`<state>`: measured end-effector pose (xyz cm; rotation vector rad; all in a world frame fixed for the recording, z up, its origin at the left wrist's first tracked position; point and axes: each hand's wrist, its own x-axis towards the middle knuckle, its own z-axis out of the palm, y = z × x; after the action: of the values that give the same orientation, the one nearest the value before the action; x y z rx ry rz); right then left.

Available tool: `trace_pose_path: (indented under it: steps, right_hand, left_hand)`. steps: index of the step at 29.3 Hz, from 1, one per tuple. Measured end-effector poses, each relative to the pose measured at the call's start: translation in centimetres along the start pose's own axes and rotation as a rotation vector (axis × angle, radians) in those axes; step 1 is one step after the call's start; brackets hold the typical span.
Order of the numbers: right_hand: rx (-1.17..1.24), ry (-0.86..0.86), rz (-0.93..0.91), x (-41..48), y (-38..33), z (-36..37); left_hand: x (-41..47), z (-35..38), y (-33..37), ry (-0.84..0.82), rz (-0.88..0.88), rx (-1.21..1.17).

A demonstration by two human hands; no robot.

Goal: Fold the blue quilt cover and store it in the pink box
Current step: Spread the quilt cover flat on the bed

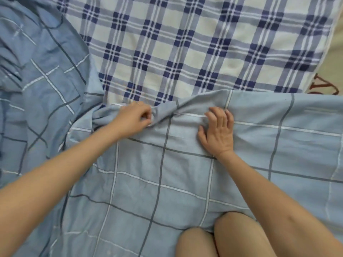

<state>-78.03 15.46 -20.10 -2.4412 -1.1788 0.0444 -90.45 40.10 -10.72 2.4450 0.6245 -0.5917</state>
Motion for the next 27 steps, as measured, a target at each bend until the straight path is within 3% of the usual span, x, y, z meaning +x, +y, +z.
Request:
trace_pose_path:
  steps: [3,7,10,13,19,27]
  right_hand:
    - [-0.011,-0.054,0.022,-0.1,-0.1,-0.1]
    - [-0.070,-0.125,0.057,0.4,-0.3,-0.5]
    - [-0.119,-0.153,0.072,0.5,-0.6,-0.3]
    - [-0.138,-0.162,0.075,0.5,-0.6,-0.3]
    - [-0.116,-0.119,0.063,0.4,-0.6,-0.1]
    - [-0.098,-0.093,0.037,0.1,-0.6,0.2]
  left_hand:
    - [-2.6,2.8,-0.1,0.052,0.034,0.126]
    - [-4.8,4.4,-0.7,0.182,0.057,0.039]
    - [-5.2,4.1,-1.6,0.370,-0.129,-0.049]
    - [-5.0,3.5,-2.8,0.425,-0.295,0.082]
    - [-4.1,1.7,-3.9,0.576,-0.234,0.141]
    - [1.9,-3.1,-3.3,0.543,-0.265,0.093]
